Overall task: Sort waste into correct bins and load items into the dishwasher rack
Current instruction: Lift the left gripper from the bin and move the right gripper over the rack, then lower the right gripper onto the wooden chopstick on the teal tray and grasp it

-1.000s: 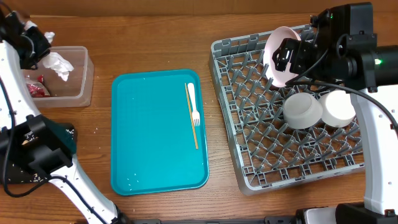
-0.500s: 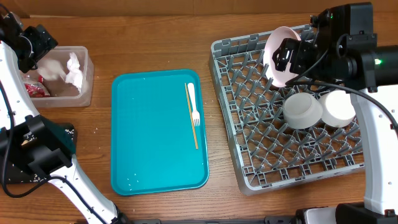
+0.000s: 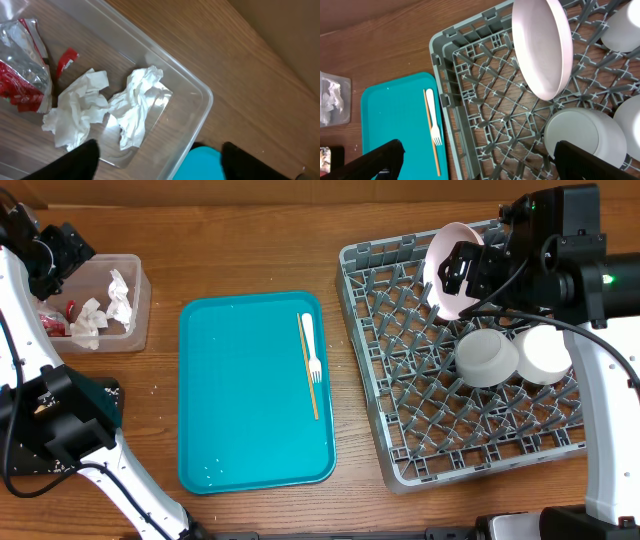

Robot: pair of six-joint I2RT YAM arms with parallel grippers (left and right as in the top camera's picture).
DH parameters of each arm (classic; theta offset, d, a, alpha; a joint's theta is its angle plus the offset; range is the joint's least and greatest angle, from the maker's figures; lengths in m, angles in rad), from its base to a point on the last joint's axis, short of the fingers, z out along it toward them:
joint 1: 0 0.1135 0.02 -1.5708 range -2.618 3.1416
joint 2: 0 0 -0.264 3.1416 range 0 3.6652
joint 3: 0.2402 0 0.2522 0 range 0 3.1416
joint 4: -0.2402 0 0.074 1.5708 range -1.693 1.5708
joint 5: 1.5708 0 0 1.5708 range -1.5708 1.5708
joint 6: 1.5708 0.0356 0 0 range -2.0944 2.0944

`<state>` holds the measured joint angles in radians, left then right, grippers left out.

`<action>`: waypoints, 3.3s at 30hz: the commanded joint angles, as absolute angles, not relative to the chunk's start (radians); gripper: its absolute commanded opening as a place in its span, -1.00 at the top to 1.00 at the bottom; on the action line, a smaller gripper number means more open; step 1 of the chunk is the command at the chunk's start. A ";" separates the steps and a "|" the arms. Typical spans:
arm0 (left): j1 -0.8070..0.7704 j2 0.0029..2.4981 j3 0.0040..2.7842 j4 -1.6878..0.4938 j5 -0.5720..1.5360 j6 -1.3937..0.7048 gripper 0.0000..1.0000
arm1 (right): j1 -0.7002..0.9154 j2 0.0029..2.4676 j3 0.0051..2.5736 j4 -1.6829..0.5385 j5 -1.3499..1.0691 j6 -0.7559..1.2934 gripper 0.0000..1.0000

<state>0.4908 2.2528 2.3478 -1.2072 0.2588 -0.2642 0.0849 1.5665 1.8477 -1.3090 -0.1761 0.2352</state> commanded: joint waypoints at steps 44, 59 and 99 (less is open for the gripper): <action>0.282 2.149 2.358 -1.271 -0.190 -0.277 -1.00 | 0.113 1.578 1.869 -1.233 -0.439 0.240 -1.00; 0.281 2.149 2.358 -1.271 -0.190 -0.277 -1.00 | 0.575 1.849 1.869 -1.151 -0.059 0.412 -1.00; 0.281 2.149 2.358 -1.271 -0.190 -0.277 -1.00 | 0.756 2.288 1.869 -0.962 -0.050 0.454 -0.85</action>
